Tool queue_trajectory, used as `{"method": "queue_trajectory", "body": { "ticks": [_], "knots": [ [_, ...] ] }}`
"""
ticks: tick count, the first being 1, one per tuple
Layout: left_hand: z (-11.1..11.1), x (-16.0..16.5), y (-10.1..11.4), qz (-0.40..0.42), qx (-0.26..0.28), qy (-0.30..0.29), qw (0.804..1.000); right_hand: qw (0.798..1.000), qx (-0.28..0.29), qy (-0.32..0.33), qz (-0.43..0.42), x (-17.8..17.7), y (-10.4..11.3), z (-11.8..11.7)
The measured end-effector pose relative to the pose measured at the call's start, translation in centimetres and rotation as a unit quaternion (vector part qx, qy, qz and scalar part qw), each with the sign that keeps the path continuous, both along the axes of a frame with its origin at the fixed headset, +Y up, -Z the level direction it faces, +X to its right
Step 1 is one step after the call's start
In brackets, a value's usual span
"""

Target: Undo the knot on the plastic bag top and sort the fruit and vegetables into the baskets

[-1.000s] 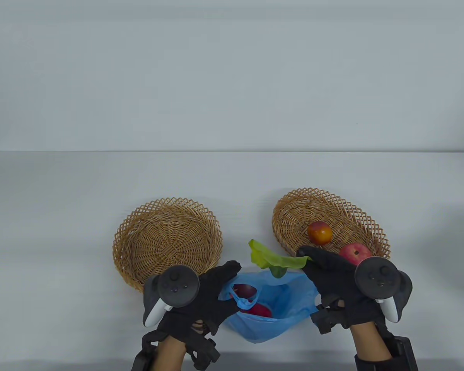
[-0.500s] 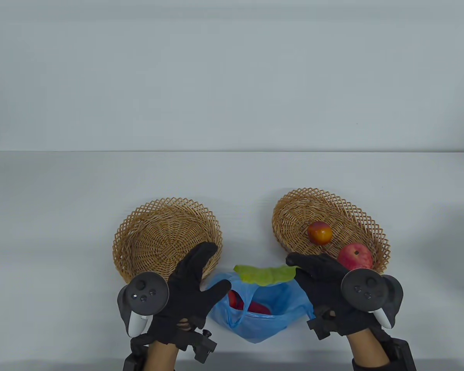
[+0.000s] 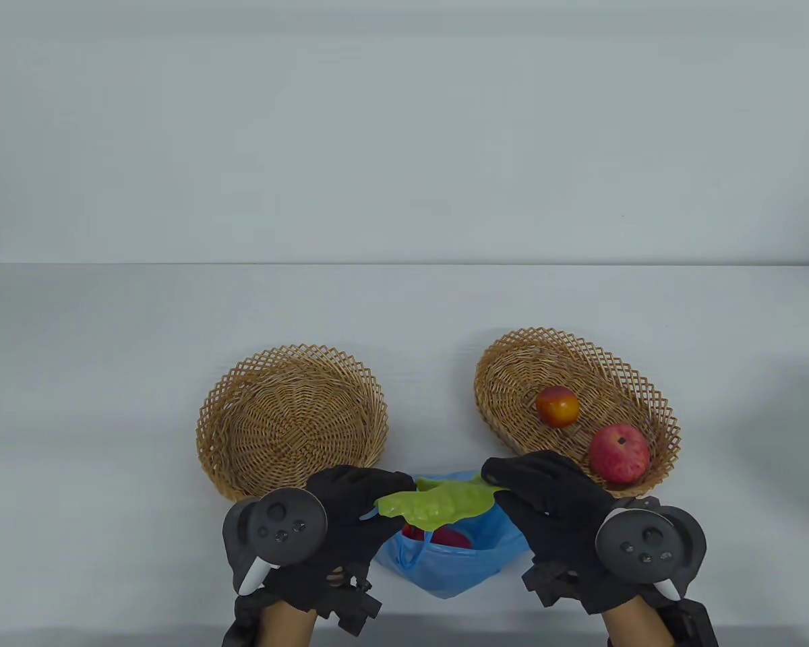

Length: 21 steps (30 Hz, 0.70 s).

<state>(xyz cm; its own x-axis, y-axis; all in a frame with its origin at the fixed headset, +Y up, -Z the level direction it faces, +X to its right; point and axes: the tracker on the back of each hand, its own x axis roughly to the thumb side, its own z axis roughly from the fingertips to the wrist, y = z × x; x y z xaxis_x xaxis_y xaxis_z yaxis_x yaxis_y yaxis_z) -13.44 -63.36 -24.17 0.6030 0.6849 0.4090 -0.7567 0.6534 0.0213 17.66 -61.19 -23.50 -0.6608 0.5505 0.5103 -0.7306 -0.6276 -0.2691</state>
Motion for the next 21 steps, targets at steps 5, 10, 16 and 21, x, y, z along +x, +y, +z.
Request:
{"method": "queue_trajectory", "body": {
  "ticks": [5, 10, 16, 21],
  "knots": [
    [0.1, -1.4, 0.3, 0.051, 0.009, 0.025, 0.998, 1.000, -0.007, -0.022, 0.000, 0.1, -0.3, -0.3],
    [-0.7, -4.5, -0.3, 0.167, -0.039, 0.057, 0.983, 0.995, -0.011, -0.088, 0.043, 1.0, -0.8, -1.2],
    [-2.9, -8.0, -4.0, 0.243, -0.194, 0.118, 0.943, 0.953, -0.140, -0.141, 0.230, 0.7, -2.9, -3.3],
    [-3.7, -9.2, -6.1, 0.258, -0.266, 0.161, 0.915, 0.917, -0.229, -0.122, 0.302, 0.0, -5.0, -4.6]
  ]
}}
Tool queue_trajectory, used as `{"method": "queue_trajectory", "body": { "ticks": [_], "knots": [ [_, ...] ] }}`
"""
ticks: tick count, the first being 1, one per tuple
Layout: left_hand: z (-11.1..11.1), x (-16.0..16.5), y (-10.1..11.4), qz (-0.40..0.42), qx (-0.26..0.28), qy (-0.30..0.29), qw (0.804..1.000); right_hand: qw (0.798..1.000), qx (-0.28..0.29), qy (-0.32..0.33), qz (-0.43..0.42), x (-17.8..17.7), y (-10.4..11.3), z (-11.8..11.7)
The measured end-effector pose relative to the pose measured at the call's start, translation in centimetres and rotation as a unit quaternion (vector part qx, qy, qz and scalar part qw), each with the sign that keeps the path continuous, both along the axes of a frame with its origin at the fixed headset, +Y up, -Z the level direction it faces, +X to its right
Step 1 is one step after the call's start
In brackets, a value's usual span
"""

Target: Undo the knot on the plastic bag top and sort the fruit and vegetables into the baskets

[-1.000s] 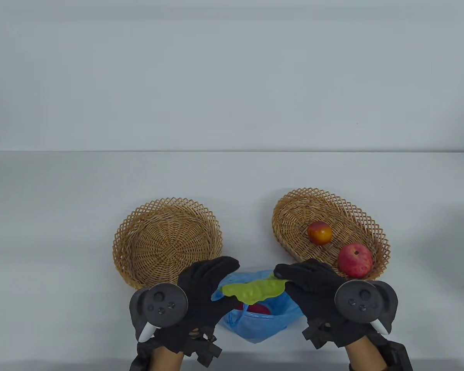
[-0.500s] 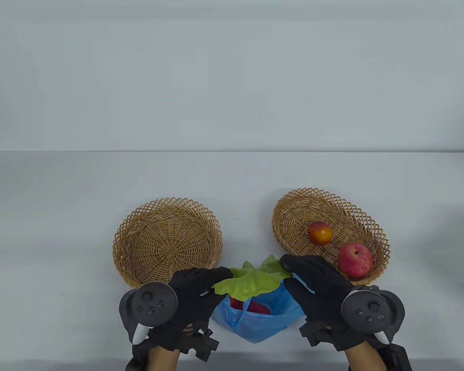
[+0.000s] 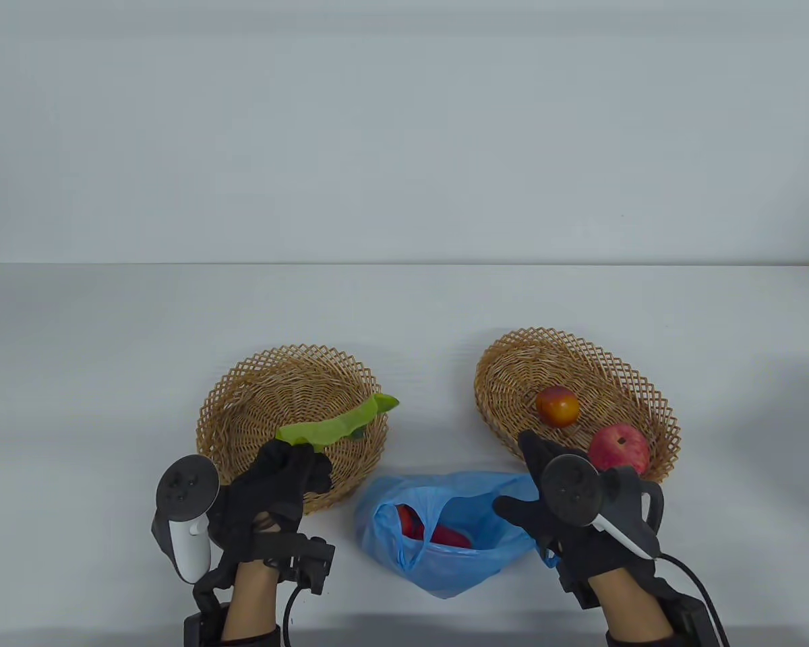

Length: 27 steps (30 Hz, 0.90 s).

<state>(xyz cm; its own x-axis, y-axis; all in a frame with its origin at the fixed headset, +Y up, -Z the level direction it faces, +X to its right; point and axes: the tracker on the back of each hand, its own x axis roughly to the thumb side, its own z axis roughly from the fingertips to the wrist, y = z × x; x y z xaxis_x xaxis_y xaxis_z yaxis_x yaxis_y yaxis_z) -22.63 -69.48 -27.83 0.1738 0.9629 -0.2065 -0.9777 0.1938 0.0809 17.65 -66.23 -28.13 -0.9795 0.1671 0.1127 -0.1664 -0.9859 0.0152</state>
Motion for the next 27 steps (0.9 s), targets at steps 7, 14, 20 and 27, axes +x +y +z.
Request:
{"method": "queue_trajectory", "body": {
  "ticks": [7, 14, 20, 27],
  "knots": [
    [-0.4, -1.8, -3.1, 0.101, -0.090, 0.039, 0.990, 0.997, -0.044, -0.020, 0.059, -0.5, -1.2, -0.6],
    [-0.5, -2.4, -4.8, 0.155, -0.125, 0.060, 0.978, 0.994, -0.055, -0.026, 0.087, -0.9, -2.1, -1.1],
    [-0.4, -2.3, -4.7, 0.157, -0.131, 0.065, 0.977, 0.993, -0.072, -0.038, 0.084, -0.7, -2.0, -1.1],
    [-0.3, -1.6, -3.0, 0.162, -0.073, 0.033, 0.983, 0.989, -0.107, -0.025, 0.101, -1.1, -2.1, -0.8]
  ]
}}
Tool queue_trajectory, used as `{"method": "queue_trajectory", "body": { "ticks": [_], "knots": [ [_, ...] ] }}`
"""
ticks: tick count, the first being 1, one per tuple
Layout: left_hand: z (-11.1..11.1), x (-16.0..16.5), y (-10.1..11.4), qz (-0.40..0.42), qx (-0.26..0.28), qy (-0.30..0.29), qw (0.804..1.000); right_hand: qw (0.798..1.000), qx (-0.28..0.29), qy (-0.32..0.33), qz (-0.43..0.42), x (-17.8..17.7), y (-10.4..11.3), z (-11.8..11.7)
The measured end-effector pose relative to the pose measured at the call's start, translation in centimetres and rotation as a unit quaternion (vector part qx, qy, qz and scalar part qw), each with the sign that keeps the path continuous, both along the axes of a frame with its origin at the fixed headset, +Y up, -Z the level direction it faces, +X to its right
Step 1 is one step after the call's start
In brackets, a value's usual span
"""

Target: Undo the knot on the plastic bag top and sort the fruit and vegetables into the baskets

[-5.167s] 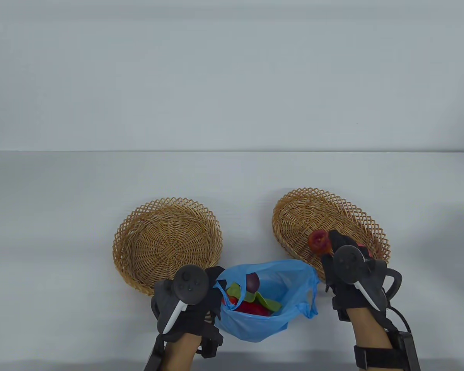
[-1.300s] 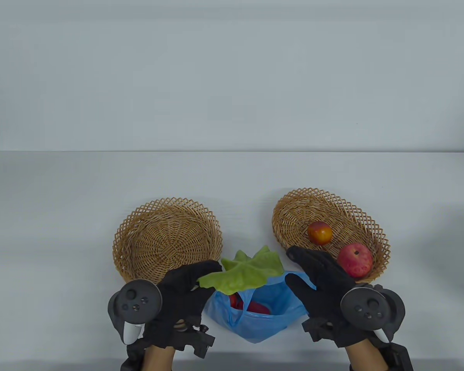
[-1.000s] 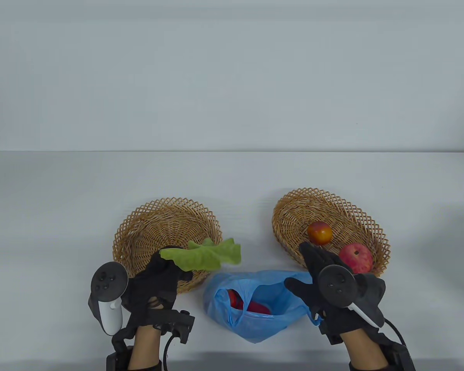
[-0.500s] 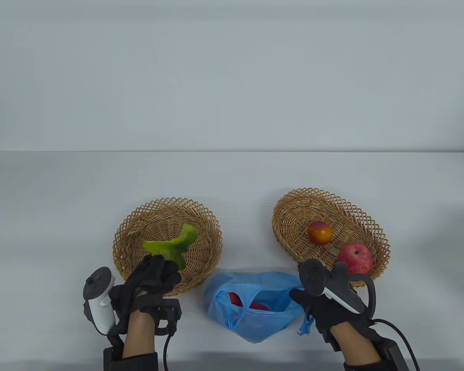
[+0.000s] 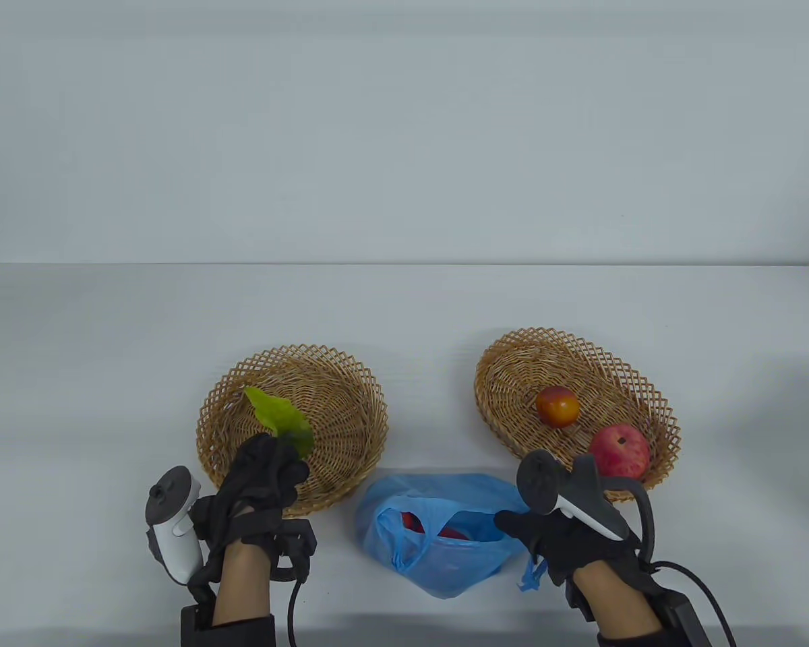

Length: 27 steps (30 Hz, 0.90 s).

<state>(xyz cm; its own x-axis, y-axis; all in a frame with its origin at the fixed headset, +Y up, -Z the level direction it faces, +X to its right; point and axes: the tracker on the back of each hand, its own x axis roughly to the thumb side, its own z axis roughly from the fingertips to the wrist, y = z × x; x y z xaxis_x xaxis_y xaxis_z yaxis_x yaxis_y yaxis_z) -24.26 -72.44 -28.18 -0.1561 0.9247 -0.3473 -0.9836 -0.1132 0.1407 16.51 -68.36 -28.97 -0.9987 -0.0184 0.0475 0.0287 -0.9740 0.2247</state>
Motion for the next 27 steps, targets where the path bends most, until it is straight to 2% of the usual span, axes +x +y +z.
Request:
{"method": "queue_trajectory", "body": {
  "ticks": [5, 7, 11, 14, 16, 17, 19, 20, 23, 25, 27],
  "knots": [
    [0.3, 1.8, 2.6, -0.021, 0.098, -0.047, 0.994, 1.000, -0.002, -0.001, 0.021, -0.3, 0.1, 0.2],
    [0.7, 3.0, 3.9, -0.064, 0.146, -0.069, 0.985, 1.000, -0.008, -0.002, 0.029, -0.5, -0.1, 0.1],
    [1.9, 6.0, 6.5, -0.166, 0.252, -0.105, 0.947, 0.999, -0.009, -0.003, 0.035, -0.8, -0.5, 0.0],
    [3.1, 8.3, 8.0, -0.214, 0.320, -0.128, 0.914, 0.999, 0.031, -0.002, 0.029, -0.9, -0.2, 0.0],
    [4.1, 10.2, 8.8, -0.247, 0.370, -0.152, 0.882, 0.998, 0.063, -0.003, 0.015, -1.0, 0.2, 0.1],
    [4.4, 10.8, 8.9, -0.256, 0.382, -0.159, 0.873, 0.997, 0.070, -0.003, 0.009, -1.0, 0.3, 0.2],
    [5.2, 12.9, 9.1, -0.289, 0.417, -0.196, 0.839, 0.997, 0.082, 0.002, -0.006, -1.0, 0.5, 0.3],
    [5.4, 13.6, 9.0, -0.303, 0.422, -0.210, 0.829, 0.997, 0.081, 0.002, -0.007, -1.1, 0.5, 0.3],
    [5.9, 16.4, 8.2, -0.406, 0.413, -0.259, 0.773, 0.999, 0.049, -0.001, 0.002, -1.0, 0.7, 0.5],
    [5.9, 18.1, 7.1, -0.506, 0.382, -0.289, 0.717, 0.999, 0.043, -0.009, -0.002, -0.8, 0.8, 0.5],
    [5.8, 19.2, 6.2, -0.578, 0.350, -0.301, 0.673, 0.999, 0.027, -0.017, 0.006, -0.6, 0.9, 0.6]
  ]
}}
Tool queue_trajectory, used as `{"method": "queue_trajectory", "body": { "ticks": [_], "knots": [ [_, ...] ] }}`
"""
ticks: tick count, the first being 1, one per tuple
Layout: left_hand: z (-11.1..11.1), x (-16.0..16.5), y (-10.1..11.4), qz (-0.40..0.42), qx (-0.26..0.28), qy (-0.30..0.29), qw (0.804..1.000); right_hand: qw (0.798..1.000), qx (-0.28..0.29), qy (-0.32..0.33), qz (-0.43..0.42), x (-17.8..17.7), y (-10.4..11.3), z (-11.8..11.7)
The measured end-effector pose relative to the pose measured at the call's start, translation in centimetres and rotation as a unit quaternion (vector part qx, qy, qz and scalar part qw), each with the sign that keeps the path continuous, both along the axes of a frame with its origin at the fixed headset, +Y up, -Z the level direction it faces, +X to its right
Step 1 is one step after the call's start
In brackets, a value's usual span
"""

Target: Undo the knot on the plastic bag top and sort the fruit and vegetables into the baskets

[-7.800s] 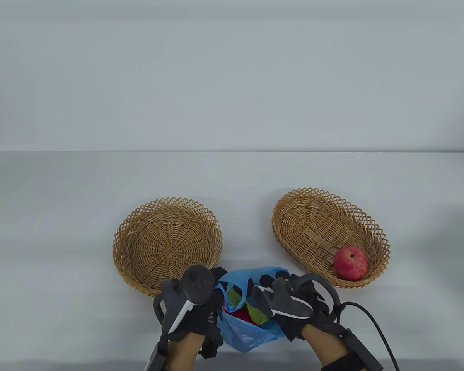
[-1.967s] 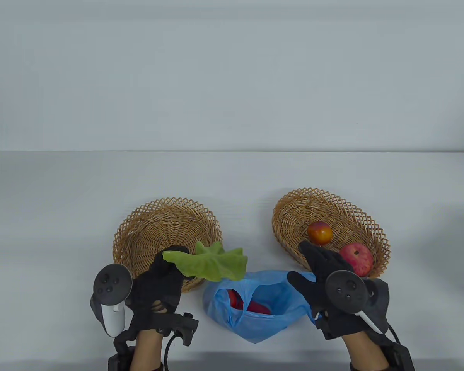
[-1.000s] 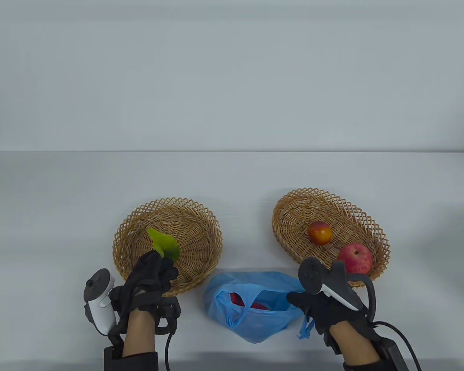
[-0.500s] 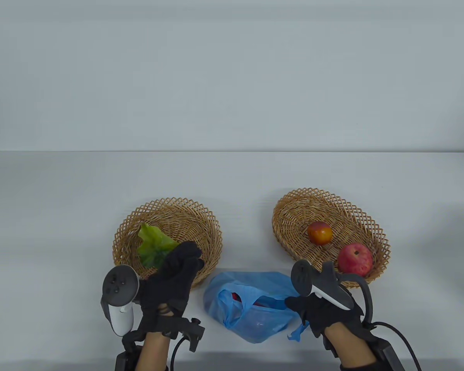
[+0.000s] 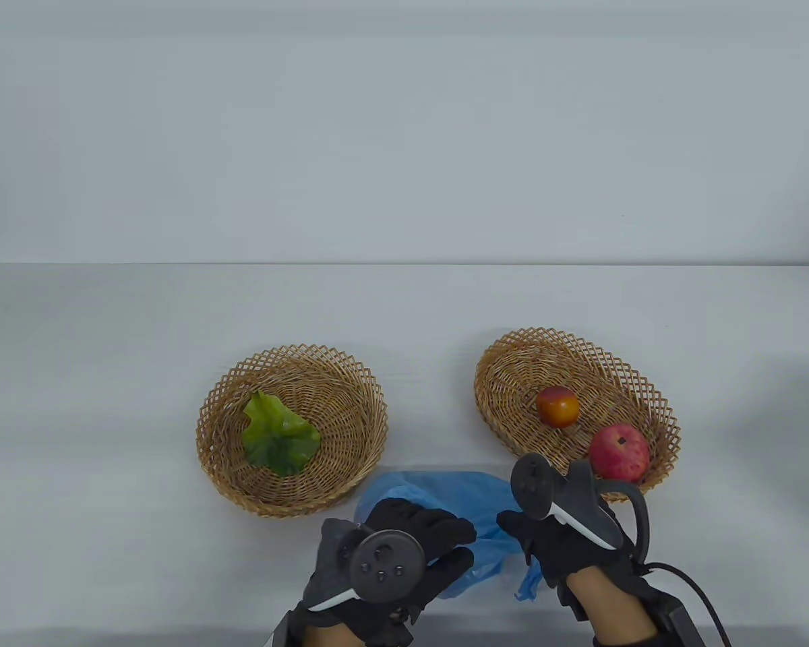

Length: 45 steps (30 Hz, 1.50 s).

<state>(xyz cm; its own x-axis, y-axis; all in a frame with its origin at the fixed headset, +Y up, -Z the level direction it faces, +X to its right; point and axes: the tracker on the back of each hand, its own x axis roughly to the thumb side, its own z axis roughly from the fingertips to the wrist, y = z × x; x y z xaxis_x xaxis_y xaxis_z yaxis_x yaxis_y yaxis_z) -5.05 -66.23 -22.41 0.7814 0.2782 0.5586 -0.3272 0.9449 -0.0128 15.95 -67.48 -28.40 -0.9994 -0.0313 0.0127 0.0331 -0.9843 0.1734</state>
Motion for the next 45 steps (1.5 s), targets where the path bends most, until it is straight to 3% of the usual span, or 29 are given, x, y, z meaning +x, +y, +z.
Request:
{"method": "queue_trajectory", "body": {
  "ticks": [8, 14, 20, 25, 29, 38, 43, 45],
  "knots": [
    [-0.7, 0.7, -1.2, -0.066, -0.008, 0.040, 0.997, 0.996, -0.078, -0.019, 0.045, -0.1, -1.1, -0.1],
    [-1.2, 0.8, -1.9, -0.081, -0.039, 0.042, 0.995, 0.991, -0.088, -0.037, 0.095, -0.9, -2.7, -0.7],
    [-1.5, 1.0, -2.6, -0.100, -0.059, 0.037, 0.992, 0.991, -0.092, -0.022, 0.091, -1.7, -4.0, -1.4],
    [-1.7, 0.8, -2.6, -0.089, -0.068, 0.041, 0.993, 0.997, -0.018, -0.001, 0.075, -1.9, -2.7, -1.3],
    [-1.8, 0.7, -2.7, -0.087, -0.070, 0.045, 0.993, 0.996, 0.089, -0.008, 0.022, -1.2, -0.5, -0.8],
    [-2.0, 0.7, -3.1, -0.090, -0.096, 0.041, 0.990, 0.957, 0.276, -0.007, -0.095, 0.5, 2.5, 0.9],
    [-1.9, 1.2, -3.4, -0.112, -0.106, 0.016, 0.988, 0.941, 0.303, -0.009, -0.149, 1.0, 3.0, 1.4],
    [-1.9, 1.3, -3.3, -0.116, -0.095, 0.023, 0.988, 0.958, 0.243, -0.020, -0.152, 1.3, 3.1, 1.3]
  ]
}}
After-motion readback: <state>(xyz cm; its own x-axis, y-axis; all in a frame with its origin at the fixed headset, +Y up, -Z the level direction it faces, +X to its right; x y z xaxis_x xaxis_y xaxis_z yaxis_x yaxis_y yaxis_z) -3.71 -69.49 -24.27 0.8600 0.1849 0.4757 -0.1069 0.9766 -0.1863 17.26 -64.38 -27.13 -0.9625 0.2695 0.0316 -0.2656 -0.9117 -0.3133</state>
